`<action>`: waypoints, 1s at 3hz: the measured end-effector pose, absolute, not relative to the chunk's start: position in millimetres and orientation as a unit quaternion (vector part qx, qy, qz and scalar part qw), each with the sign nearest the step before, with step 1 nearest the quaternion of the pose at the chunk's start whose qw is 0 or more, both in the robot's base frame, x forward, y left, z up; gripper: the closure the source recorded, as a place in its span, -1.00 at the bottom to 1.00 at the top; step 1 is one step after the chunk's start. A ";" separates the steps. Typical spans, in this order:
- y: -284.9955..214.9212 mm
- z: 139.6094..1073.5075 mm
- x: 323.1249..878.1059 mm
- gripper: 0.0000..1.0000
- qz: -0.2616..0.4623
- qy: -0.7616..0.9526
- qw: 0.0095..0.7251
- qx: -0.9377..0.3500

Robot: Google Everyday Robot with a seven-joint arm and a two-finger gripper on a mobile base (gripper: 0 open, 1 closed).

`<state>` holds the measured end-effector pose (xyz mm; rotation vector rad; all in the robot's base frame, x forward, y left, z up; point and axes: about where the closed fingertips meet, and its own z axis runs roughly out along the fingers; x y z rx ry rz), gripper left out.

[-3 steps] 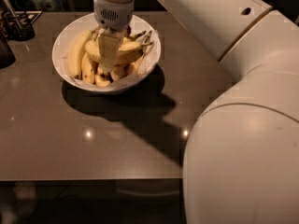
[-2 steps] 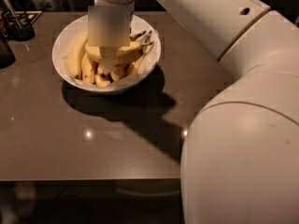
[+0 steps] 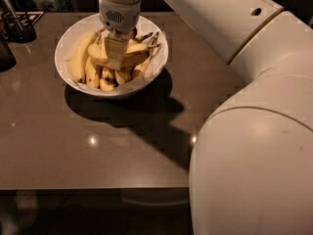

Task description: Pick banana from white bowl

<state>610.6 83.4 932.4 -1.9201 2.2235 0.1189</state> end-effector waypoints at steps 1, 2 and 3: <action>83.4 932.4 610.7 0.99 0.040 0.752 0.101 -0.650; 90.0 935.5 615.3 1.00 0.038 0.749 0.120 -0.651; 92.6 962.2 602.4 1.00 0.024 0.731 0.162 -0.663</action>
Offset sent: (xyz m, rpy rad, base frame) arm -0.0037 0.0004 0.0077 0.0021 -0.0333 0.0138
